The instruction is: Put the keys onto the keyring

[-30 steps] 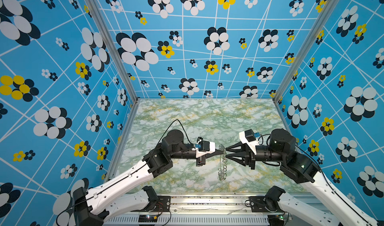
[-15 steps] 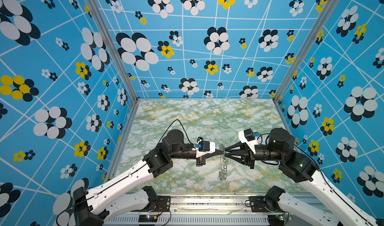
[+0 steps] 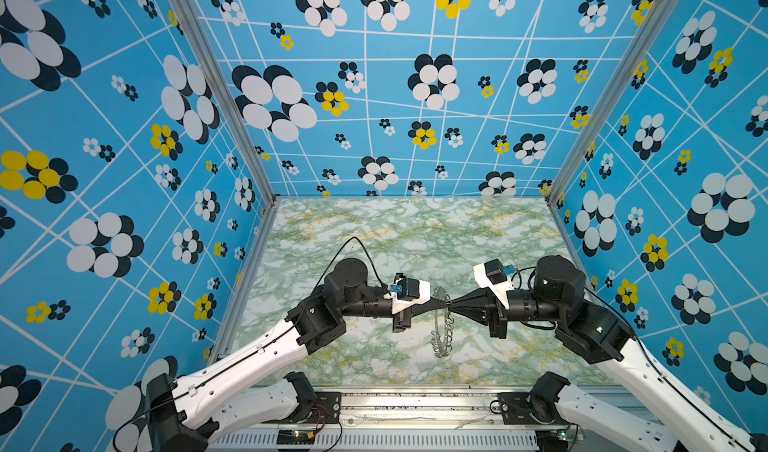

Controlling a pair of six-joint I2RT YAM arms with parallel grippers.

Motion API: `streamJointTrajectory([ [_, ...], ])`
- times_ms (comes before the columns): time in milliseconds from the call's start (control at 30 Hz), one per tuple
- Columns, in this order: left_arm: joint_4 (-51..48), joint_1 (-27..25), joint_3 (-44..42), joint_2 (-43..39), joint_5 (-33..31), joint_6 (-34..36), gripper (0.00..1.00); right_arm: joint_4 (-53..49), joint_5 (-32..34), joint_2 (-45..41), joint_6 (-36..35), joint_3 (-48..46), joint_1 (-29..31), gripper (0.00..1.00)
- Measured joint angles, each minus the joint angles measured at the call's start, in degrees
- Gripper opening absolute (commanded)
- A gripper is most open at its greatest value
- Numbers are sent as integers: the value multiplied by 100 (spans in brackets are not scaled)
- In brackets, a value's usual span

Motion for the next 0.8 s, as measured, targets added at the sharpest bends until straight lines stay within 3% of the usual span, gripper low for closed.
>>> streamJointTrajectory([
  [233, -33, -2, 0, 59, -44, -46, 0, -330, 175, 9, -247, 98, 15, 0],
  [400, -267, -50, 107, 98, -352, 76, 32, -1458, 579, 433, -730, 872, 114, 0],
  [467, -529, -50, 286, 144, -535, 149, 49, -1882, 791, 636, -925, 1165, 258, 0],
  [500, -667, -42, 398, 179, -619, 173, 52, -2085, 911, 734, -1025, 1290, 343, 0],
  [633, -1187, 398, 835, 345, -542, 142, 54, -2660, 1307, 1049, -1355, 1556, 538, 0],
  [800, -1543, 1115, 1069, 586, -74, 50, 47, -2951, 1676, 1316, -1639, 1598, 542, 0],
])
